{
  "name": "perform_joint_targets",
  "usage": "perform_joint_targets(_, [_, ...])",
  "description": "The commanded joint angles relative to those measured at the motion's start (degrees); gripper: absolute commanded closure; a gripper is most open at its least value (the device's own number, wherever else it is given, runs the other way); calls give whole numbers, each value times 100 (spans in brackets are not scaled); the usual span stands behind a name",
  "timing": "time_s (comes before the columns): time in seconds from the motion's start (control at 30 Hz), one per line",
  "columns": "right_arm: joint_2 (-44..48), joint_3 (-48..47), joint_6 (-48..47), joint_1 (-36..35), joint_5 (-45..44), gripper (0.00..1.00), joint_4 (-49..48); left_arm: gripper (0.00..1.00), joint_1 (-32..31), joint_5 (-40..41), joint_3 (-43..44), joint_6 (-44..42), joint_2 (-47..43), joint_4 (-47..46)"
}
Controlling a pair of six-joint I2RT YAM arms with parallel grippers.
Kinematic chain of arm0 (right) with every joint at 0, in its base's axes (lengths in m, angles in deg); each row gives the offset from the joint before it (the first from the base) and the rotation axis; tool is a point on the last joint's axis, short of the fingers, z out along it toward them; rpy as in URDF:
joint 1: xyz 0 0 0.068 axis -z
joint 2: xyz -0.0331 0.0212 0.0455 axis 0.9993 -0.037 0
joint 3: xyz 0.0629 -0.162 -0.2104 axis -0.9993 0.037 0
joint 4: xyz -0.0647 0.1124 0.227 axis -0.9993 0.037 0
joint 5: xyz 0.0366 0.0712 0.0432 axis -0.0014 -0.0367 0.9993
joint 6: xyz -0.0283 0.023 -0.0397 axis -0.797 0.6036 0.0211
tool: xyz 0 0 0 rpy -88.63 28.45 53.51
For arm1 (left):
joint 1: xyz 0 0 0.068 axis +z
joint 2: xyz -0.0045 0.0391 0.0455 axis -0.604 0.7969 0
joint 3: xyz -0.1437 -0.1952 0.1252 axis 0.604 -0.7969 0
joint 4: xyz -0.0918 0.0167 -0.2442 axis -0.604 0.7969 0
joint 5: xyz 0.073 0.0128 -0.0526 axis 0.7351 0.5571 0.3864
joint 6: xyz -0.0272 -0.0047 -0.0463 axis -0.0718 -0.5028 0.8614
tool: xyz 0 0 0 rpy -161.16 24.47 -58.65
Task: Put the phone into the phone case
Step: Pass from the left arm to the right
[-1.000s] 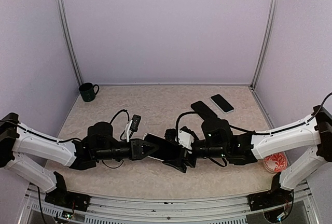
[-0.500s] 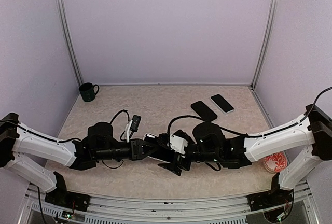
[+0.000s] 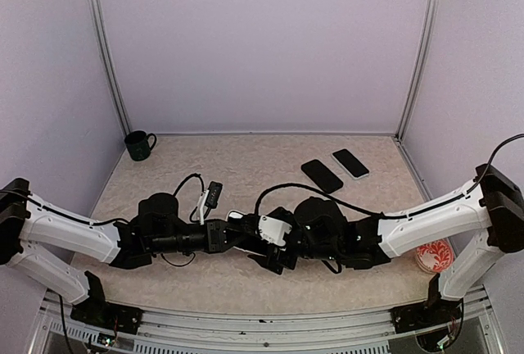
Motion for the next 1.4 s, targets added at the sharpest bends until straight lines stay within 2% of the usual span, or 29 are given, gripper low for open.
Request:
perform_joint_targets(0.0, [-125,-165,-132,-87,-92,16,192,100,-31,56,105,-7,-88,-509])
perform_joint_targets(0.23, [-115,-149,-211,-89,-76,34,213,100,-33,59,105,-16,-69,-501])
perform_joint_targets(0.5, [-124,-200,-153,-91,-62,39,256,100,-36,60,107,-21,-37,-509])
perform_joint_targets(0.67, [-124,-215,-34,-91,-69,41,290,78,-36,38,102,-40,-91,-520])
perform_joint_targets(0.9, [-108,-232,53,-87,-135,44,304,37,3,62,62,-129,-371,-439])
perform_joint_targets(1.17, [-151,-402,286,19,-292,45,513,4,93,597,-117,-201,-1062,93])
perform_joint_targets(1.2, [-168,-437,329,45,-298,45,557,2,115,706,-158,-201,-1225,216])
perform_joint_targets(1.37, [-212,-583,545,229,-323,46,716,1,290,1152,-421,-160,-1889,626])
